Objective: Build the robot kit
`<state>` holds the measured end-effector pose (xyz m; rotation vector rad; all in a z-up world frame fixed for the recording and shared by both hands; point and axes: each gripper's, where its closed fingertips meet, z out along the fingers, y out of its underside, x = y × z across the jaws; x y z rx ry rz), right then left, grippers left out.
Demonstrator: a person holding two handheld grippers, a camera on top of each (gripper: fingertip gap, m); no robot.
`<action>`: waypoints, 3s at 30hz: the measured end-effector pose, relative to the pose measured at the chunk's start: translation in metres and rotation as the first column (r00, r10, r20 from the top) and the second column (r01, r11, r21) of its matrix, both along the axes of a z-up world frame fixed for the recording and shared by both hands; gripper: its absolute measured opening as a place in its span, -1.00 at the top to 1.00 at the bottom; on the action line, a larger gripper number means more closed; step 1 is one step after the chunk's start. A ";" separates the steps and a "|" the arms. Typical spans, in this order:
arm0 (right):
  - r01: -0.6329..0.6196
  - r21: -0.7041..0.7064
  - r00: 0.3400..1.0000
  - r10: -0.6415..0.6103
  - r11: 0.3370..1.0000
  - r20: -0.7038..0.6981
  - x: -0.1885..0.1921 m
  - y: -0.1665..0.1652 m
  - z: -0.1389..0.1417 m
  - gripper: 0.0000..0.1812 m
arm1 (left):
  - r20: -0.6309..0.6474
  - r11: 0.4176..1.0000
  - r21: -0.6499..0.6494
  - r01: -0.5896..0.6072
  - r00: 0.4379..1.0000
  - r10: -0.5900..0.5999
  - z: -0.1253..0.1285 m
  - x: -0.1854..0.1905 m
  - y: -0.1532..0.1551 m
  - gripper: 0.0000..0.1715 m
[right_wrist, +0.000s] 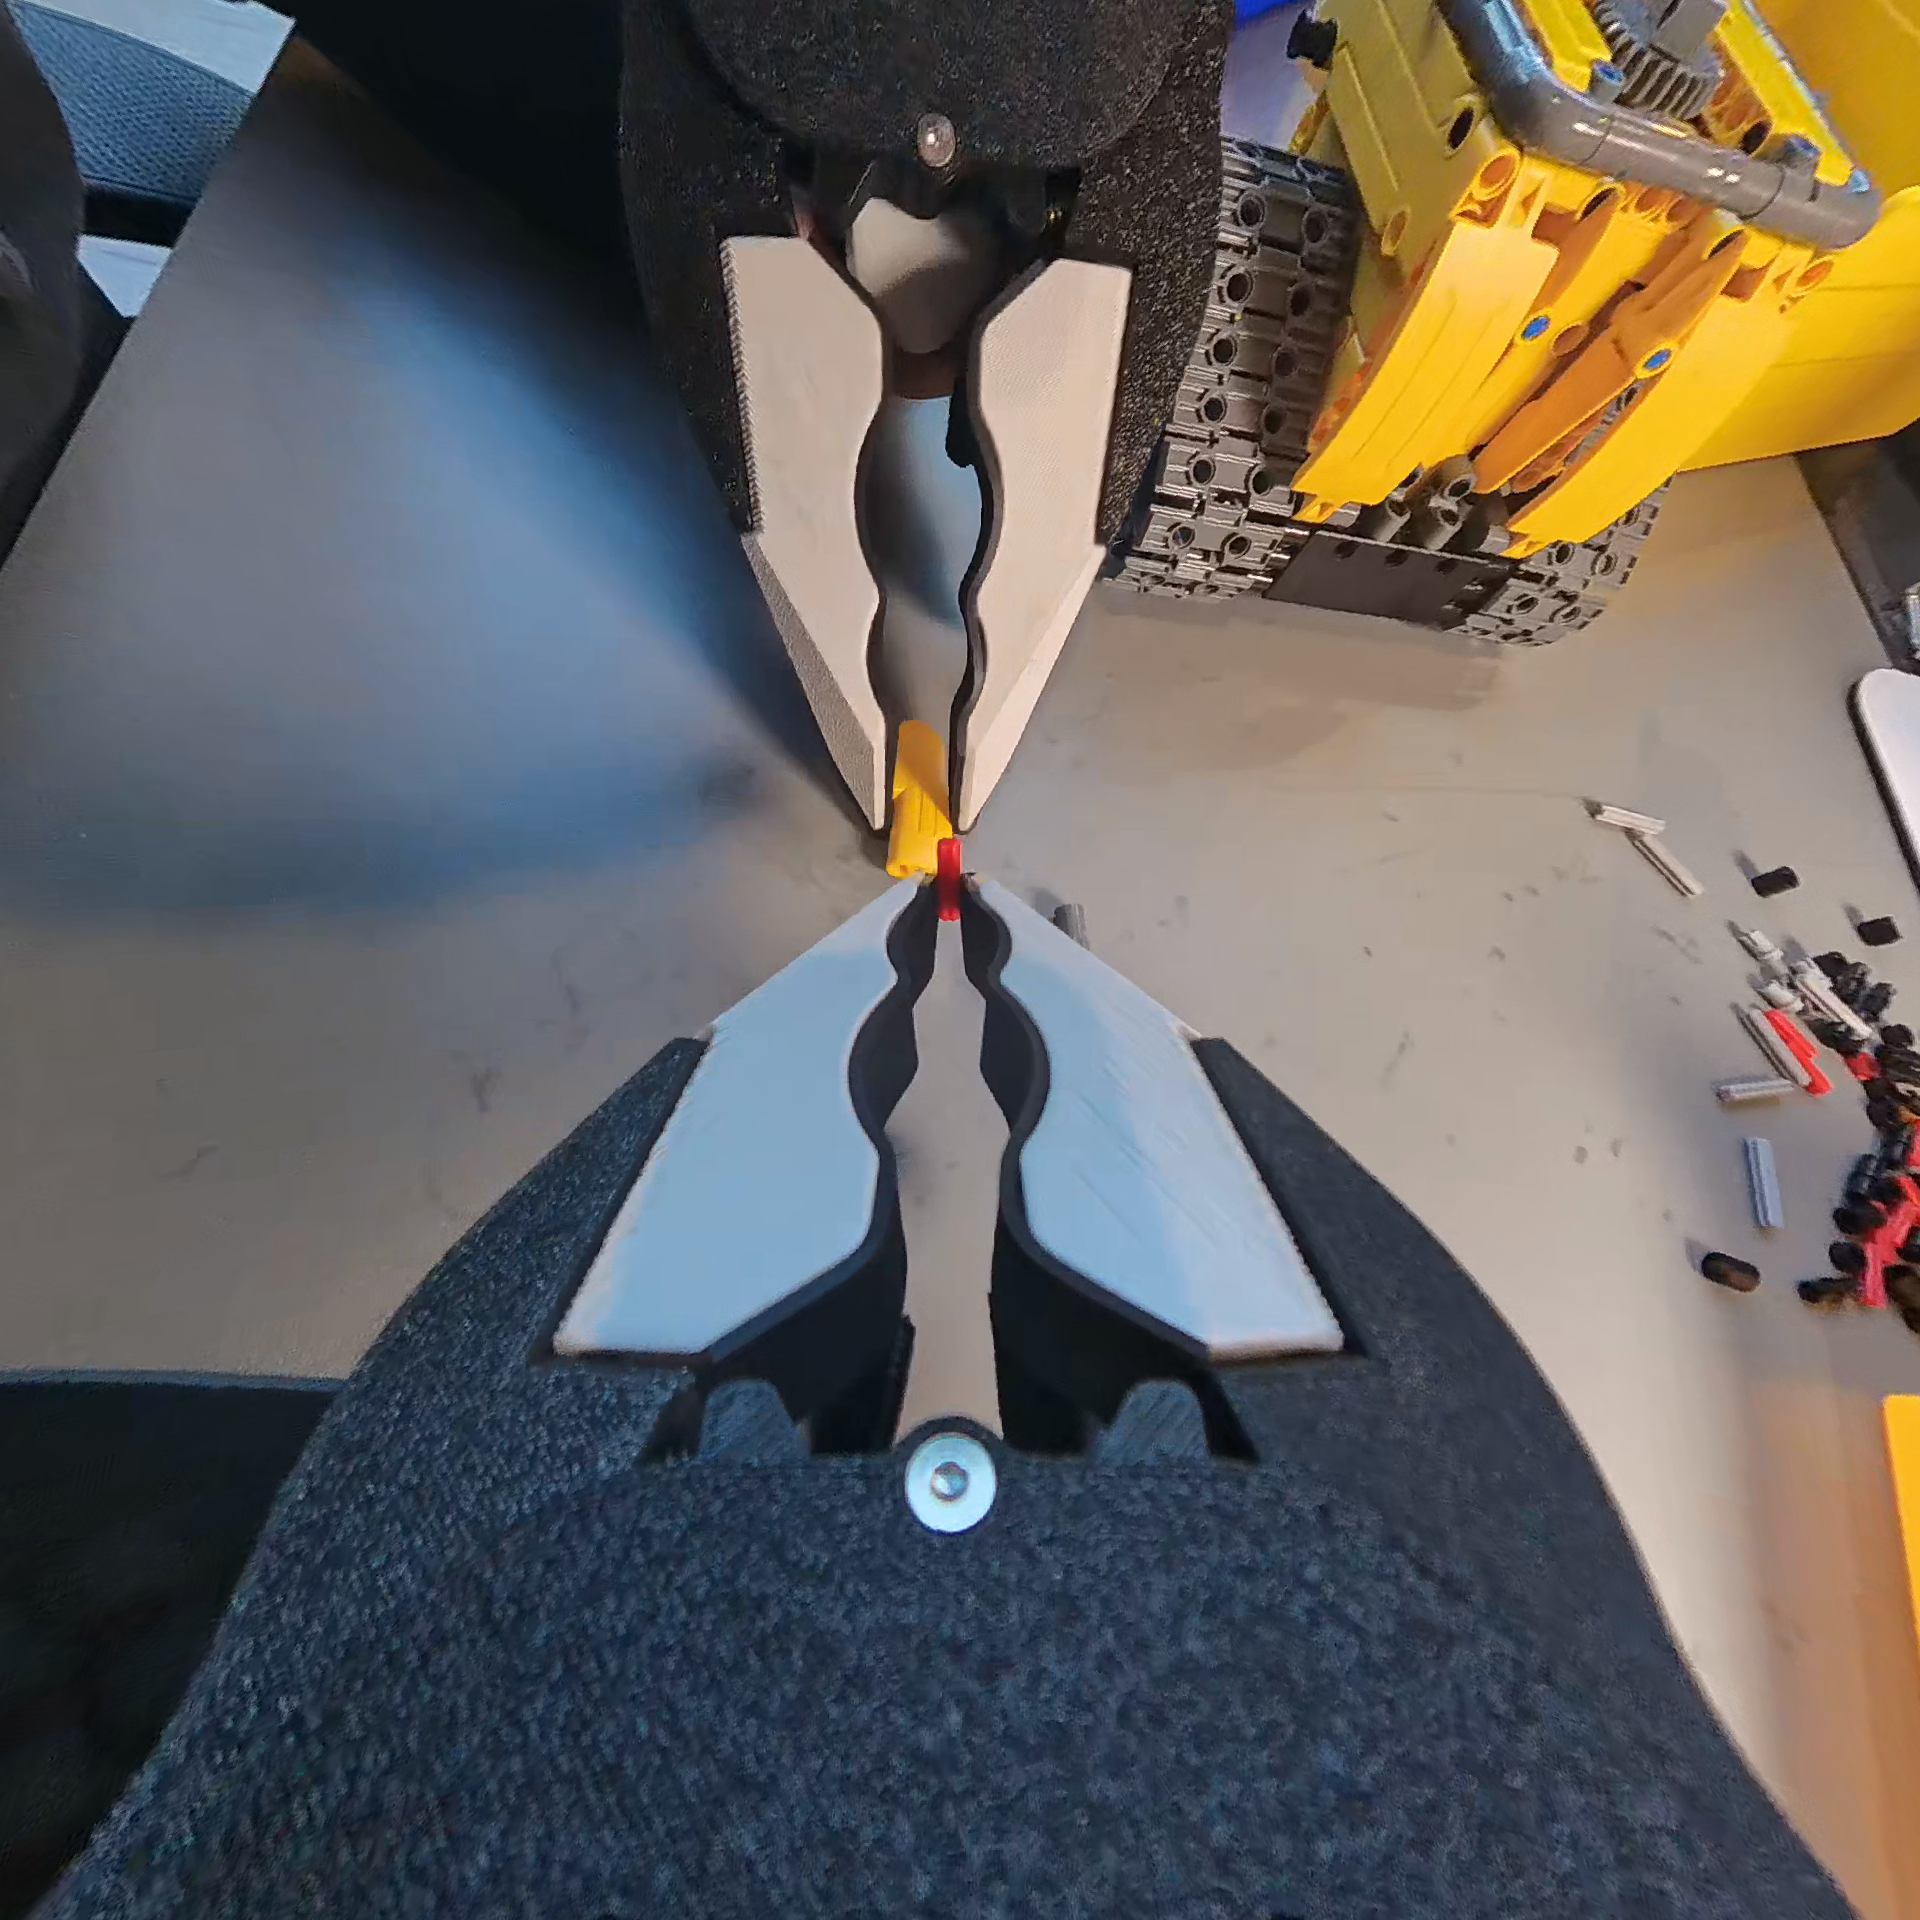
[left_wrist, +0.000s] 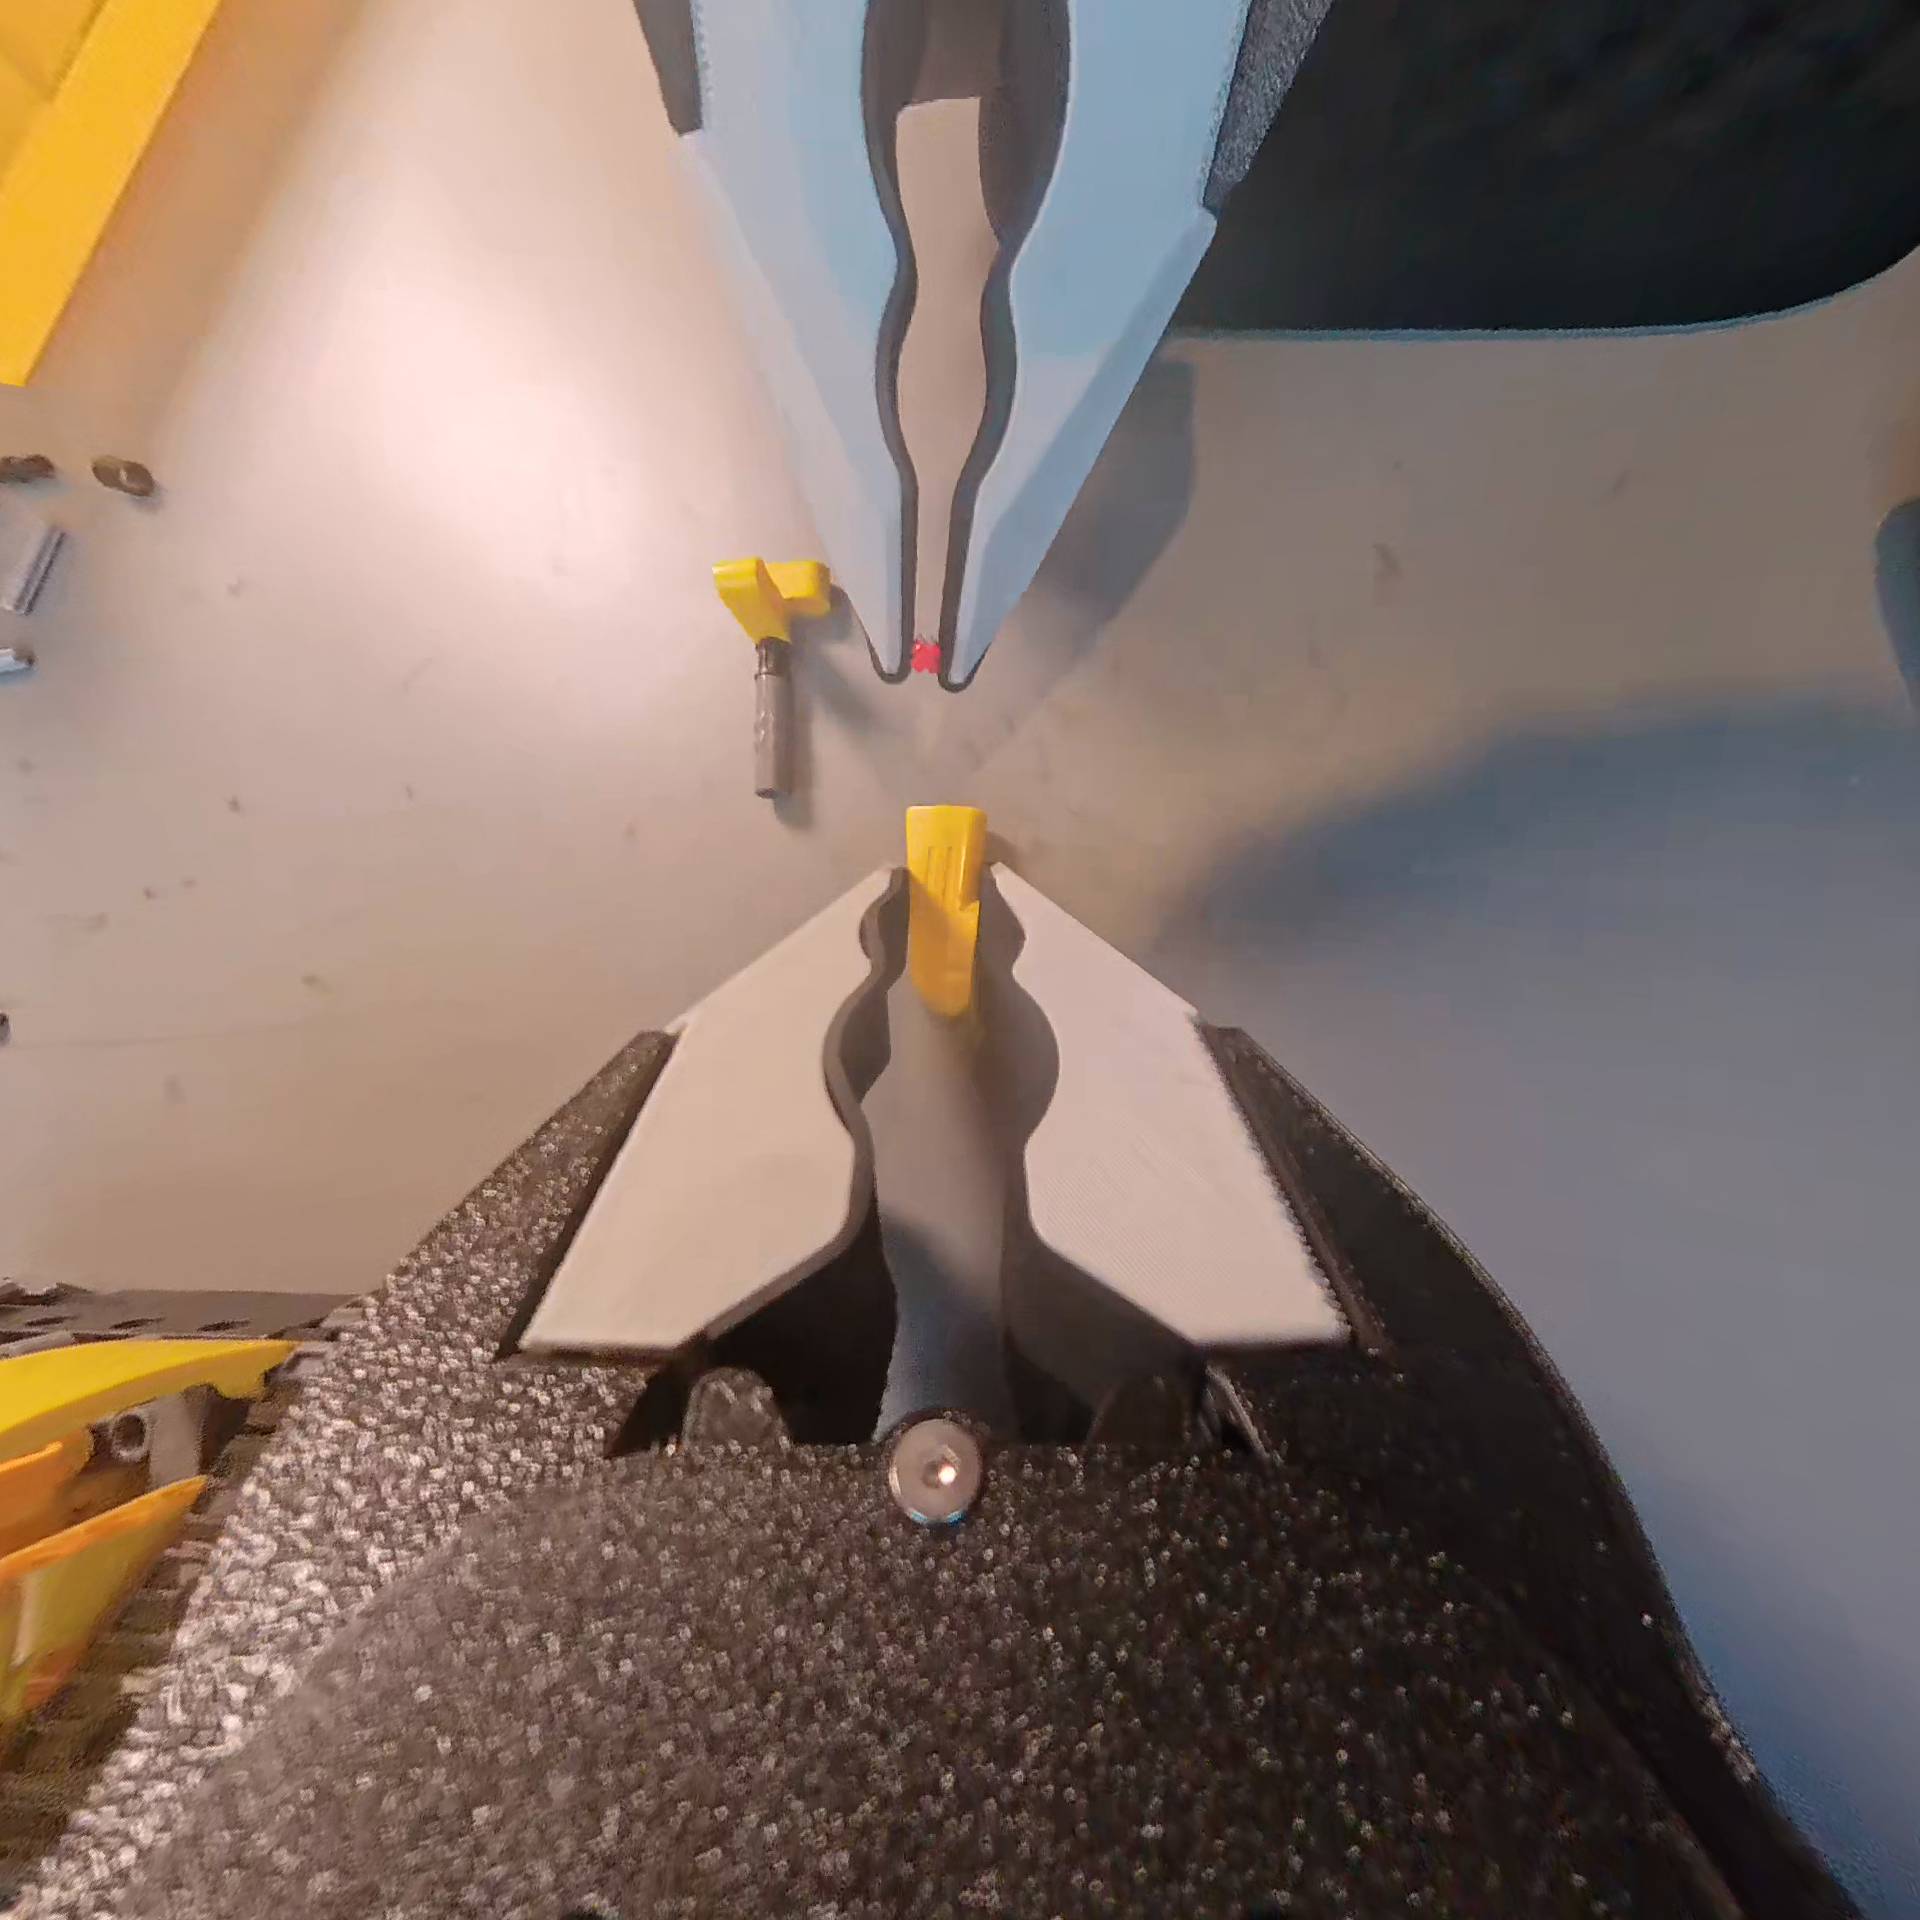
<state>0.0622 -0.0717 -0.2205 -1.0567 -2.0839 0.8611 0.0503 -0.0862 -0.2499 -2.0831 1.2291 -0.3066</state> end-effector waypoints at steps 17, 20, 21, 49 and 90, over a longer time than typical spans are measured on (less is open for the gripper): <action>-0.009 0.075 1.000 0.009 0.997 -0.002 -0.004 -0.005 -0.005 0.96 | 0.132 0.994 -0.105 -0.006 0.991 0.020 0.009 0.009 -0.006 0.86; -0.012 0.086 1.000 0.012 0.996 0.009 -0.003 -0.005 -0.007 0.96 | 0.097 0.995 -0.102 0.000 0.995 0.010 0.005 0.008 -0.008 0.86; -0.012 0.087 1.000 0.012 0.996 0.010 -0.003 -0.005 -0.008 0.96 | 0.077 0.993 -0.118 -0.005 0.997 0.014 0.002 0.005 -0.009 0.88; 0.004 0.102 0.999 0.000 0.995 -0.041 -0.009 -0.009 0.001 0.96 | 0.268 0.998 -0.049 -0.036 0.962 0.048 0.034 0.015 0.001 0.96; -0.098 -0.226 0.935 0.012 0.969 -0.356 -0.002 -0.019 0.078 0.95 | 0.631 0.997 0.059 0.039 0.773 -0.068 0.105 0.017 -0.006 0.97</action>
